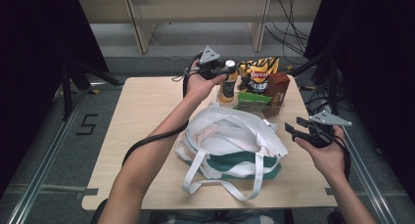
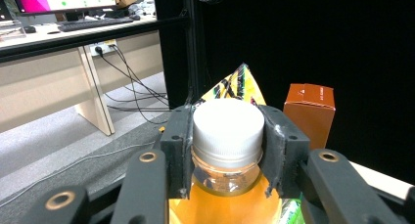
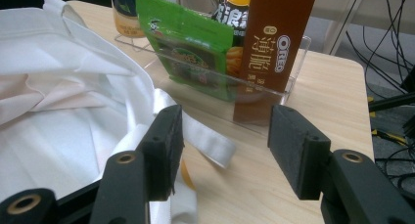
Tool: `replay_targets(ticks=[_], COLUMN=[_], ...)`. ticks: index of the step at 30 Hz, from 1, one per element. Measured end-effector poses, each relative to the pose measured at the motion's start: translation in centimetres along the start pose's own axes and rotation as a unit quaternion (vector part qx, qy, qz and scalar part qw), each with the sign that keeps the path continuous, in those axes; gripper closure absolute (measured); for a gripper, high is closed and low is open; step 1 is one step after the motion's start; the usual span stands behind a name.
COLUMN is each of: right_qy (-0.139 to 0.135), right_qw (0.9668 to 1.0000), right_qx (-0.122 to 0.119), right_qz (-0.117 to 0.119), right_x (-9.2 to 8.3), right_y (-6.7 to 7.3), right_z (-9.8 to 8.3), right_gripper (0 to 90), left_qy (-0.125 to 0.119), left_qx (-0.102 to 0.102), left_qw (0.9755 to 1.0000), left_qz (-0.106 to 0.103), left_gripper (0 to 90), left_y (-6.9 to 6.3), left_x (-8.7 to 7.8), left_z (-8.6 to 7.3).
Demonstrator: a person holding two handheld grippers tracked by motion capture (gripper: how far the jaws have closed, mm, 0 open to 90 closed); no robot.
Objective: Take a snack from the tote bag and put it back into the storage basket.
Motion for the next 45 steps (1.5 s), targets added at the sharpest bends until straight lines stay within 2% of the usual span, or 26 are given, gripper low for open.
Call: replay_targets(ticks=[2,7,8,11,12,13,16,17,20,21,23,24,25,30,32,34,36,39,42,45], right_qy=[0.007,0.004,0.005,0.004,0.006,0.008,0.009,0.001,0.004,0.001,0.002,0.0,0.003,0.01,0.009,0.017,0.013,0.015,0.009,0.013], right_qw=[1.0,1.0,0.9999,0.9999,0.9999,0.9999,0.9999,0.9999,0.9999,0.9998,0.9999,0.9997,0.9998,0.9999,0.9999,0.9998,0.9999,0.9998,0.9999,0.9999], right_qx=[-0.002,-0.001,-0.009,-0.002,-0.007,-0.002,-0.006,-0.008,-0.002,-0.017,-0.016,-0.025,-0.016,-0.002,-0.003,0.007,-0.001,0.005,-0.005,0.002], right_qz=[0.004,0.006,0.005,0.014,0.009,0.008,0.008,0.011,0.012,0.002,0.002,-0.001,0.005,0.006,0.005,0.007,0.007,0.007,0.007,0.008], right_x=[-0.1,0.0,0.1,0.1,0.0,0.0,0.0,0.2,0.1,0.0,0.0,0.1,0.1,0.0,0.0,-0.1,0.0,-0.1,0.0,0.0], right_y=[0.0,0.1,0.0,0.2,0.0,0.1,0.0,0.1,0.2,-0.2,-0.2,-0.4,-0.1,0.1,0.1,0.3,0.2,0.3,0.1,0.3], right_z=[-0.1,-0.1,-0.1,-0.1,-0.1,-0.1,-0.2,-0.1,-0.1,0.0,0.0,0.0,-0.1,-0.2,-0.2,-0.4,-0.3,-0.4,-0.2,-0.3], right_gripper=[47.8,47.8,47.8,47.8,47.8,47.8,47.8,47.8,47.8,47.8,47.8,47.7,47.7,47.7,47.7,47.7,47.6,47.6,47.6,47.5], left_qy=[0.001,0.004,0.005,0.007,0.006,0.005,0.004,0.005,0.007,0.006,0.008,0.009,0.01,0.012,0.013,0.018,0.019,0.02,0.022,0.024], left_qx=[-0.001,-0.006,-0.006,-0.005,-0.007,-0.007,-0.008,-0.007,-0.007,-0.002,-0.002,-0.001,-0.001,0.0,-0.002,-0.009,-0.009,-0.009,-0.009,-0.008], left_qw=[1.0,1.0,1.0,1.0,1.0,1.0,1.0,1.0,1.0,1.0,1.0,1.0,0.9999,0.9999,0.9999,0.9998,0.9998,0.9997,0.9997,0.9997], left_qz=[0.001,0.001,0.001,0.001,0.001,0.001,0.001,0.001,0.001,0.001,0.002,0.003,0.004,0.005,0.006,0.005,0.006,0.007,0.006,0.006], left_gripper=[59.1,59.1,59.1,59.1,59.1,59.1,59.1,59.1,59.1,59.1,59.1,59.1,59.1,59.1,59.1,59.1,59.1,59.1,59.1,59.1], left_y=[0.0,0.1,0.1,0.2,0.2,0.2,0.2,0.3,0.3,0.4,0.5,0.5,0.6,0.8,0.8,0.7,0.8,0.8,0.9,0.9], left_x=[0.1,0.3,0.3,0.4,0.5,0.5,0.6,0.6,0.7,0.7,0.8,0.8,0.8,0.9,0.9,1.0,1.0,1.1,1.2,1.2], left_z=[-0.1,-0.4,-0.4,-0.5,-0.6,-0.6,-0.7,-0.7,-0.9,-0.8,-1.0,-1.0,-1.1,-1.4,-1.5,-1.7,-1.8,-2.0,-2.1,-2.3])
Point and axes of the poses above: each handheld gripper's, and its own axes: x roughly forward along the jaws, z roughly out of its top, y roughly to its left, the point moved 10 cm from there along x, roughly forward along the jaws, and after that the axes turned 4 degrees about -z, right-handed, at the moved point
